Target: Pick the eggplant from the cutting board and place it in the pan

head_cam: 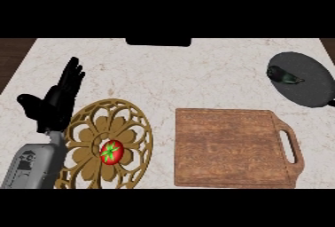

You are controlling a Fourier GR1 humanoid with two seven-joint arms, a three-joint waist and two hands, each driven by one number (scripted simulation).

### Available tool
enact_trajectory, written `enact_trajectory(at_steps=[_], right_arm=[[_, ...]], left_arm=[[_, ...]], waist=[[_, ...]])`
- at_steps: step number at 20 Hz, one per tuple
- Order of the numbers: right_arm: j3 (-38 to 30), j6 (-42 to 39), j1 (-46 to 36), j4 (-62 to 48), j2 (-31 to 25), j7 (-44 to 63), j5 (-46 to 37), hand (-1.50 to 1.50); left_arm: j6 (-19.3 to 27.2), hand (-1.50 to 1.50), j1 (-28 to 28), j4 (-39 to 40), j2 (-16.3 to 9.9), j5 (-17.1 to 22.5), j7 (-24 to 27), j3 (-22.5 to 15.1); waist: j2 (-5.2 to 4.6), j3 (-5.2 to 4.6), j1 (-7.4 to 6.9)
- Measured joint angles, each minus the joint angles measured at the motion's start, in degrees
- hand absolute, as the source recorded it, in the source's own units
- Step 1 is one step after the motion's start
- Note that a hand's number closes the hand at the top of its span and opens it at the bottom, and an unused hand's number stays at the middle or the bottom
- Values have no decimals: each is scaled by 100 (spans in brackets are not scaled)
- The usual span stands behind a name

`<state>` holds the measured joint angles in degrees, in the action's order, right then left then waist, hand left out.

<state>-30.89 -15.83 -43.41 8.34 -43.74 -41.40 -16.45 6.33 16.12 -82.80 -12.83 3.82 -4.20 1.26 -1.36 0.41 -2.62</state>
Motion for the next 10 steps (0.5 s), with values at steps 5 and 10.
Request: enact_trajectory(at_steps=[5,10], right_arm=[[-129,-901,471,23,-472,-218,201,-150],[-193,-1243,958,206,-823,-213,371,-150]], left_arm=[[-63,0,-156,-93,-82,52,-28,93],[3,0,-109,5,-72,-16,-14,141]], waist=[[51,-9,97],[83,-16,199]])
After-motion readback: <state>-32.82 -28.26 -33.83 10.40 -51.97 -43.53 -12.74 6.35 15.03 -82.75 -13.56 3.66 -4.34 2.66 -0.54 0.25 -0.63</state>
